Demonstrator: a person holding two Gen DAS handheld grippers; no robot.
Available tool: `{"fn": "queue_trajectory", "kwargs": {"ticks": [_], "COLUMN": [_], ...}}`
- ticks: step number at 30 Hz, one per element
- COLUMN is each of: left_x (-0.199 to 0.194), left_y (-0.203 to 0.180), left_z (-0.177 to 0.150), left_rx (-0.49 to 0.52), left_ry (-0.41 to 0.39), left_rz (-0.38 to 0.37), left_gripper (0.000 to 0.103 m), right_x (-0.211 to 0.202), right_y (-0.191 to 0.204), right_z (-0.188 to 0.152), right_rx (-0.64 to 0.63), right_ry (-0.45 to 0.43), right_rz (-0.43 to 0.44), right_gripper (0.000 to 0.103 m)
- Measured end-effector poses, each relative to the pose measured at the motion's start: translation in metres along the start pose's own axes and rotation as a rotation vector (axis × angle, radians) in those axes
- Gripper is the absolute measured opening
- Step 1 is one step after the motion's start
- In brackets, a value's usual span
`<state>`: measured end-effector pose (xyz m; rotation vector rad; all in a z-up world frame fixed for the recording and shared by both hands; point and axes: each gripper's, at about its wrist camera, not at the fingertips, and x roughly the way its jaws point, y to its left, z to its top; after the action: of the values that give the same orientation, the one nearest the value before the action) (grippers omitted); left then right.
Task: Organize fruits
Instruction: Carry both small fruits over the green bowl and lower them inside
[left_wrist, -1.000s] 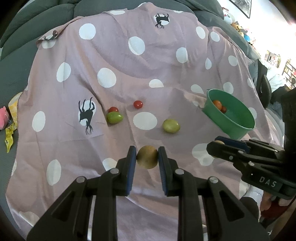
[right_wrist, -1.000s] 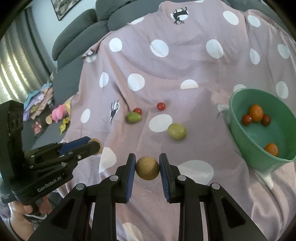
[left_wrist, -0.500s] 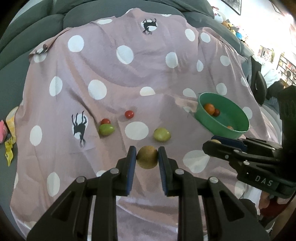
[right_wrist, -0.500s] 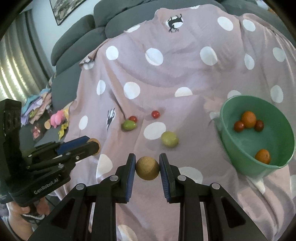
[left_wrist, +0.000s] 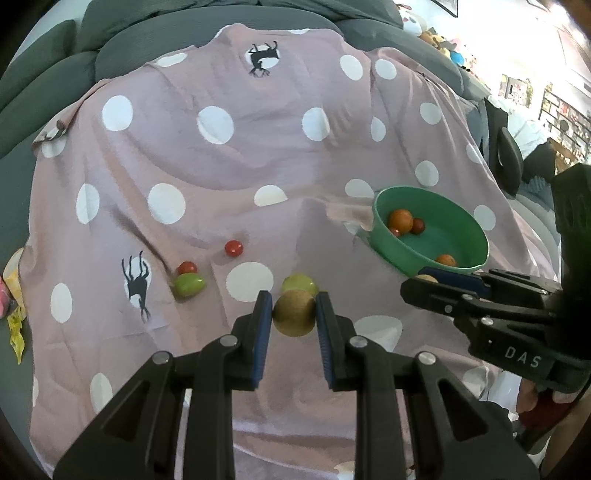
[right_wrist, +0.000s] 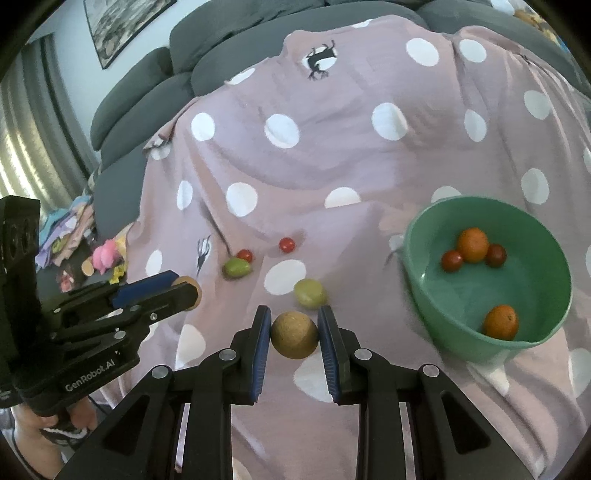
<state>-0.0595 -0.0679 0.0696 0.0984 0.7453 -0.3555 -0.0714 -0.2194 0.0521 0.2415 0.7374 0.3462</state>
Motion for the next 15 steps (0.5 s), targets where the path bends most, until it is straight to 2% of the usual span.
{"fn": "queue_trajectory", "kwargs": {"ticks": [15], "left_x": [0.027], "left_y": [-0.037], "left_z": [0.018], "left_rx": [0.066], "left_ry": [0.012], "left_rz": [-0.055], "left_gripper": [0.024], "right_x": [-0.008], "right_y": [-0.047], "right_z": [-0.001], "right_rx": [0.077], "right_ry": [-0.037], "right_rz": [-0.054], "right_gripper": [0.028]}}
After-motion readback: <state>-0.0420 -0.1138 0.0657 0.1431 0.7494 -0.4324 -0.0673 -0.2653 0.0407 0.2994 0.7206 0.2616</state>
